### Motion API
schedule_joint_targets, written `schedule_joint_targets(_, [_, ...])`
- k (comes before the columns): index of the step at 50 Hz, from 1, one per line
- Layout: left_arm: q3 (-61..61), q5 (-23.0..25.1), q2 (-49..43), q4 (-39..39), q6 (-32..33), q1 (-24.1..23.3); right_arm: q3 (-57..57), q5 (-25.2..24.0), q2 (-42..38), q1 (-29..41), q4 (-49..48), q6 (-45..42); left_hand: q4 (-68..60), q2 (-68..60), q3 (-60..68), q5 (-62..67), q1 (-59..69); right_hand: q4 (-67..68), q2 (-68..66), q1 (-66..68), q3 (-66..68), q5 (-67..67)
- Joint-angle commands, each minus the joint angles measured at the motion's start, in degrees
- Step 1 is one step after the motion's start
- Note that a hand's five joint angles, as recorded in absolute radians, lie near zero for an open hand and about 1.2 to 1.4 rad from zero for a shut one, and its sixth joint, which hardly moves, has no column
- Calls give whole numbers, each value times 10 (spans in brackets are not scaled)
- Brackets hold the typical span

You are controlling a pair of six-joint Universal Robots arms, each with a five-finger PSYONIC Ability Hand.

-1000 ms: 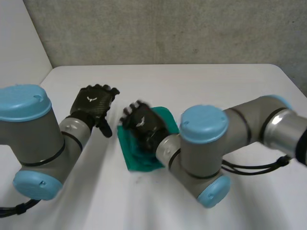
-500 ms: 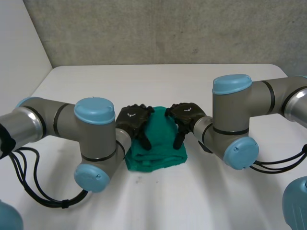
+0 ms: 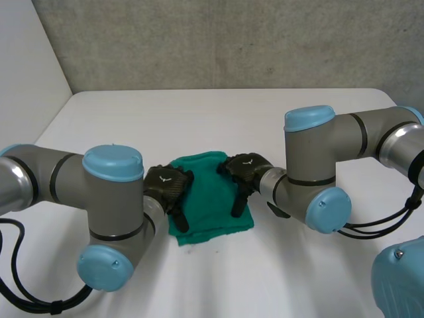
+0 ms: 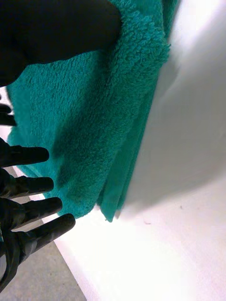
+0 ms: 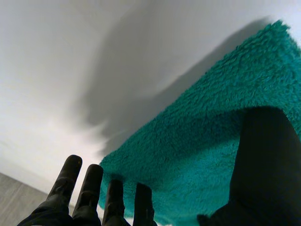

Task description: Fold the towel.

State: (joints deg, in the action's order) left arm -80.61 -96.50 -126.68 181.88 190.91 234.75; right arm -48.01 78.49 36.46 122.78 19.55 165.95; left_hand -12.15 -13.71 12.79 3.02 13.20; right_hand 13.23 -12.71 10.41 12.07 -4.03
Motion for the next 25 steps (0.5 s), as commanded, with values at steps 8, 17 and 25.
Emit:
schedule_joint_targets(8, [30, 4, 124, -32, -21, 1, 8, 53, 119, -10, -16, 12, -4, 11, -2, -4, -6, -32, 27, -4, -21, 40])
schedule_joint_targets(17, [94, 25, 246, -83, -83, 73, -98, 205, 310, -78, -108, 46, -6, 10, -1, -3, -5, -32, 27, -4, -21, 40])
schedule_joint_targets(25, [114, 119, 291, -177, -149, 130, -197, 201, 396, -124, -116, 18, 6, 21, -12, -15, -16, -32, 27, -4, -21, 40])
